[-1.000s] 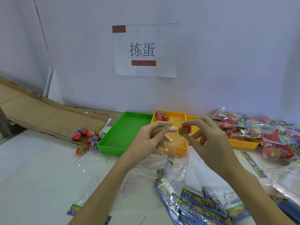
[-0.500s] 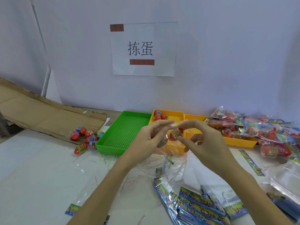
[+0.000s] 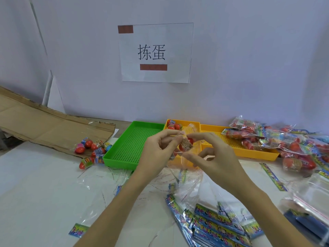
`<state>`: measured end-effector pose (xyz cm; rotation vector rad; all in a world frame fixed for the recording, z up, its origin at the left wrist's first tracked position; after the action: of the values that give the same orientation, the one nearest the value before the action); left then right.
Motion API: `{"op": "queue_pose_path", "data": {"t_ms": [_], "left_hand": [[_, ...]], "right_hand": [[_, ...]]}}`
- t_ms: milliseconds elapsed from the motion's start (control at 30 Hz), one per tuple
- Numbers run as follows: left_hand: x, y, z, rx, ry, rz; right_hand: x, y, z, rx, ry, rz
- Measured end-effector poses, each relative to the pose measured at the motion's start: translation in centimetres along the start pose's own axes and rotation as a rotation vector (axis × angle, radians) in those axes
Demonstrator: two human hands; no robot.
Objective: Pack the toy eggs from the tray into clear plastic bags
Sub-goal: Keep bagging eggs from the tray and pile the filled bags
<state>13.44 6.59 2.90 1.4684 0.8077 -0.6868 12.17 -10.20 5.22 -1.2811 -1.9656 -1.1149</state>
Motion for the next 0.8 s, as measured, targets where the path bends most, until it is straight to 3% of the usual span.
{"op": "queue_pose_path", "data": {"t_ms": [300,500,800], "left_hand": [[0.2,-0.1,0.7,0.056,0.097,0.023],[-0.4,-0.3,0.7,0.09,0.315,0.096],[-1.0,-0.3,0.7,0.072,0.343,0.124]], "right_hand": [[-1.7,0.5,0.4,0.106,0.197,0.127],[-2.2,0.4,0.9,0.221,0.318,0.175],[-2.3,0.3,1.7,0.229,0.237,0.178]]}}
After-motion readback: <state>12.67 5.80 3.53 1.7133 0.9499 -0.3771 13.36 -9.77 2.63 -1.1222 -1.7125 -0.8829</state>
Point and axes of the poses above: each hand's wrist, its own y-axis towards the middle knuckle, its own z-axis out of the palm, x = y × z, the point moved 9 cm from there along y, towards the middle knuckle, and after that the axes turned 10 degrees about z, right-handed, at the moved point
